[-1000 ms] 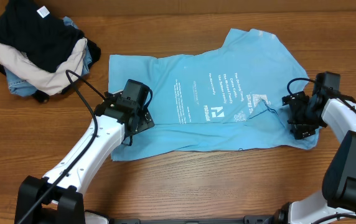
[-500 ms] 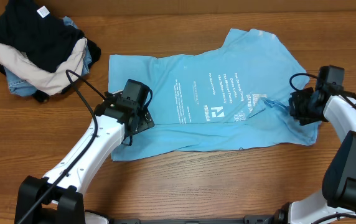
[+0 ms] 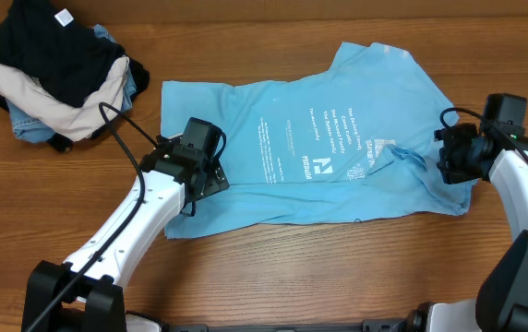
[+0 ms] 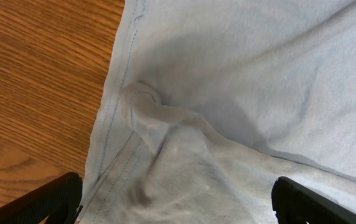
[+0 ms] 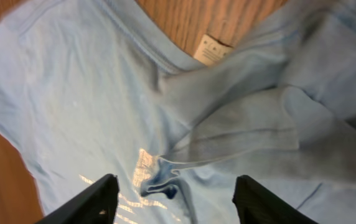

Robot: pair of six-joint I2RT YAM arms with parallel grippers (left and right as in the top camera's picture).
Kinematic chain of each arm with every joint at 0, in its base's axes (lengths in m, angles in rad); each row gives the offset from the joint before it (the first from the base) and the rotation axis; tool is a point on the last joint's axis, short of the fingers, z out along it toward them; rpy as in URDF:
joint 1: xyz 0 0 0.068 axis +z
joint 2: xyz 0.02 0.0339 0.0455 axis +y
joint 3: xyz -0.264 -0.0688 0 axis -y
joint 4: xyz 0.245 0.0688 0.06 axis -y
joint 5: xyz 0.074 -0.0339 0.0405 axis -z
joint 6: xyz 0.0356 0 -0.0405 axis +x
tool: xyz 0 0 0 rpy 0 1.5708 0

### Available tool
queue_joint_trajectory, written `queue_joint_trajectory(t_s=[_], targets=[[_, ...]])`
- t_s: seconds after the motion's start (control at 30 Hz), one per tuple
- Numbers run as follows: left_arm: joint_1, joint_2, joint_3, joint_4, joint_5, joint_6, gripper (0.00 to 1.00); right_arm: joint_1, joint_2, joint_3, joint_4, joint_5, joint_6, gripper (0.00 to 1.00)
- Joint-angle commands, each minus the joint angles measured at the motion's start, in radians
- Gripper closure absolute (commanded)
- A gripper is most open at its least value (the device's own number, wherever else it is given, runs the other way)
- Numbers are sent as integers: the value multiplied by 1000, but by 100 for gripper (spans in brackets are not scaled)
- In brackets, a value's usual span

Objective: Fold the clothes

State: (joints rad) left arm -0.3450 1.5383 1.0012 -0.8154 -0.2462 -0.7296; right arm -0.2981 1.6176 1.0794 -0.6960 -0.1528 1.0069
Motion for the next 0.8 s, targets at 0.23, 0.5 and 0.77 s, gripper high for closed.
queue_joint_trajectory(t_s=[0.23, 0.5, 0.77], targets=[[5, -1, 8, 4, 4, 12, 0, 61, -3, -13, -2, 74, 382, 8], [5, -1, 8, 4, 3, 20, 0, 137, 46, -13, -56, 216, 639, 10], [5, -1, 8, 4, 3, 20, 0, 137, 116, -13, -29, 264, 670, 16]])
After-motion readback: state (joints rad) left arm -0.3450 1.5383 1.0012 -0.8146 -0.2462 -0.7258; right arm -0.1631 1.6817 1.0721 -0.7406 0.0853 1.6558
